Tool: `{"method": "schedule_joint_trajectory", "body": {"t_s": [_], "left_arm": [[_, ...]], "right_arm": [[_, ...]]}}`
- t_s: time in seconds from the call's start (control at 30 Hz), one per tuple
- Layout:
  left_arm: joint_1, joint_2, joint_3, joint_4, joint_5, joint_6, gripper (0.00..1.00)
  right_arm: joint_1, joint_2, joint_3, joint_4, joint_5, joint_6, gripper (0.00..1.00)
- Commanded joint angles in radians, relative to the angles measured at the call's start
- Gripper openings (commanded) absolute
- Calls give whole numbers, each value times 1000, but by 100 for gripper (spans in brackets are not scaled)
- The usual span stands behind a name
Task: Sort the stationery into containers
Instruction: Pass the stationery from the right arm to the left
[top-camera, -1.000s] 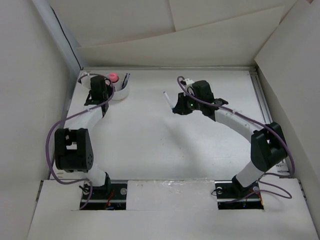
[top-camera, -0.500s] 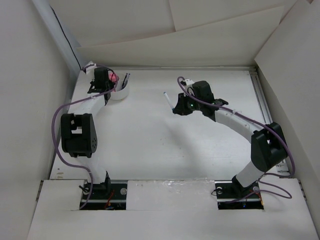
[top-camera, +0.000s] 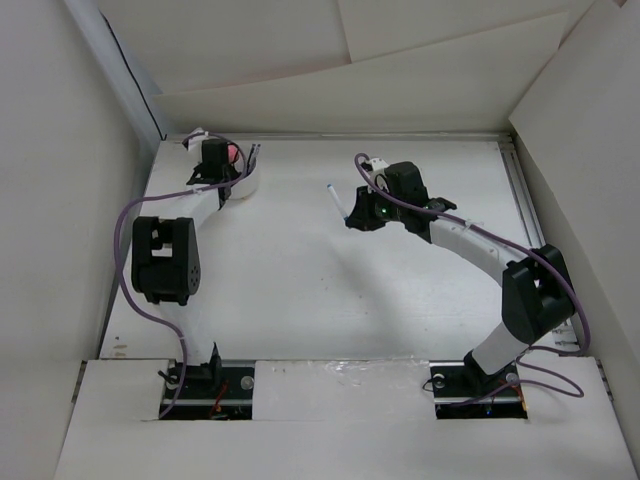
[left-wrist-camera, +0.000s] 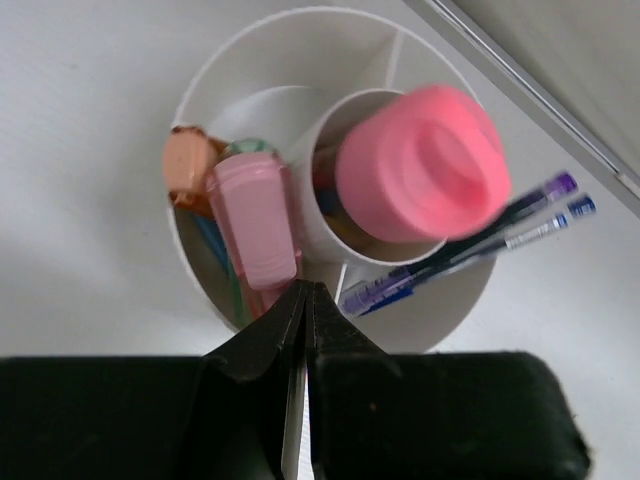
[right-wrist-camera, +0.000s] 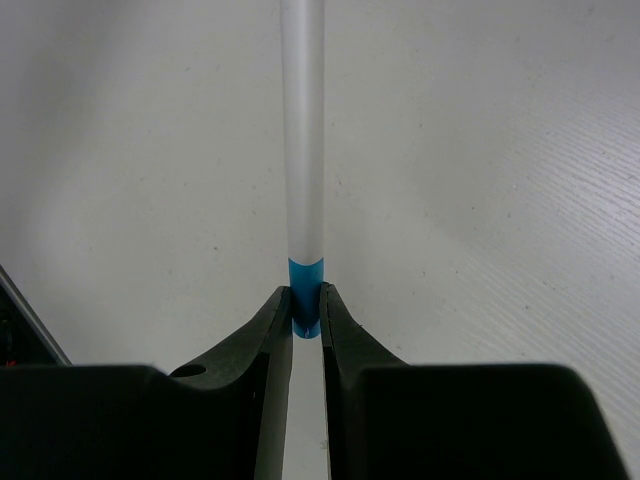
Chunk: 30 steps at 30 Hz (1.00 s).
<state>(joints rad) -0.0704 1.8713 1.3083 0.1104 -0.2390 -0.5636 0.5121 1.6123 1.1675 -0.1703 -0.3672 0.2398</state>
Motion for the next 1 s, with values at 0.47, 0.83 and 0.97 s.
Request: {"method": "schedule_joint_trajectory", "body": {"t_s": [0.47,0.83,0.97], "left_arm": [[-32,-93,3,100,207,-76,0],[-22,-242,42,31,43,-38,0],[93,-232,42,-14,75,-87,0]], "right_arm": [[2,-34,-2,54,-15,-7,0],[2,-43,-2,54,-15,-7,0],[2,-54,-2,54,-15,-7,0]]}}
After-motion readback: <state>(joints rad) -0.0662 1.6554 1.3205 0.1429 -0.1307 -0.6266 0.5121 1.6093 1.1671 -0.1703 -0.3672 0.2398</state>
